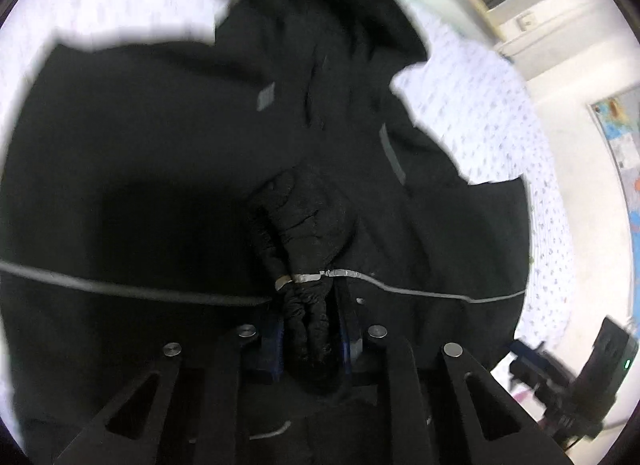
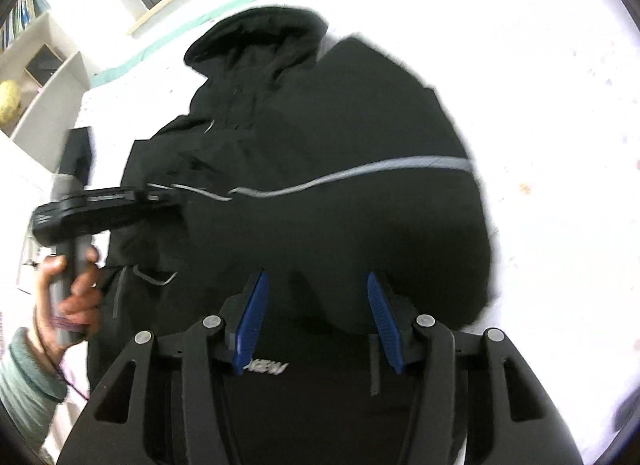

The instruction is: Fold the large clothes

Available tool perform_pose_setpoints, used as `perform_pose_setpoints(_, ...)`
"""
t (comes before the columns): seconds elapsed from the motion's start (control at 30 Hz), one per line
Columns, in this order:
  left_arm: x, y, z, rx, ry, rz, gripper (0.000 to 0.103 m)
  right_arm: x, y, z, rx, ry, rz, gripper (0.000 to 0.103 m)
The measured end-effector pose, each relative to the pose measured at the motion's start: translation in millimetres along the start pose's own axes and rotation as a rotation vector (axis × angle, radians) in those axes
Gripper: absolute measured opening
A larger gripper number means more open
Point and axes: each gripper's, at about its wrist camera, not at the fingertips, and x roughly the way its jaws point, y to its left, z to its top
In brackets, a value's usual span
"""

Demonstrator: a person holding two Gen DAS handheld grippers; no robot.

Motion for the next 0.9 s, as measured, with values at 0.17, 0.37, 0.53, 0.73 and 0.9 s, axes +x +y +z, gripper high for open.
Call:
perform_pose_setpoints(0.17, -75, 34, 7, 0.009, -0.145, 0.044, 0.02, 3, -1, 28, -0.035, -0.053, -0.025, 0.075)
perform_pose_setpoints(0.37, -62, 132, -17, -0.191, -0.042, 0.091, 0.021, 85, 29, 54, -0.071, 0.027, -0.072, 0.077)
perform_pose_setpoints(0.53, -55, 144, -27, -0.239, -0.037, 0.033, 0.024, 143, 45, 53, -0.146, 0.15, -0.241, 0.081)
perform_pose_setpoints(0.73, -129, 96, -29, -0.037, -0.194, 0.146, 0.037, 101, 49, 85, -0.109, 0.098, -0.191, 0.08)
perform_pose_setpoints(0.9, -103, 66, -5, 0.026, -0.172, 0.096, 0.049, 115, 73, 120, -0.173, 0.044, -0.199, 0.08)
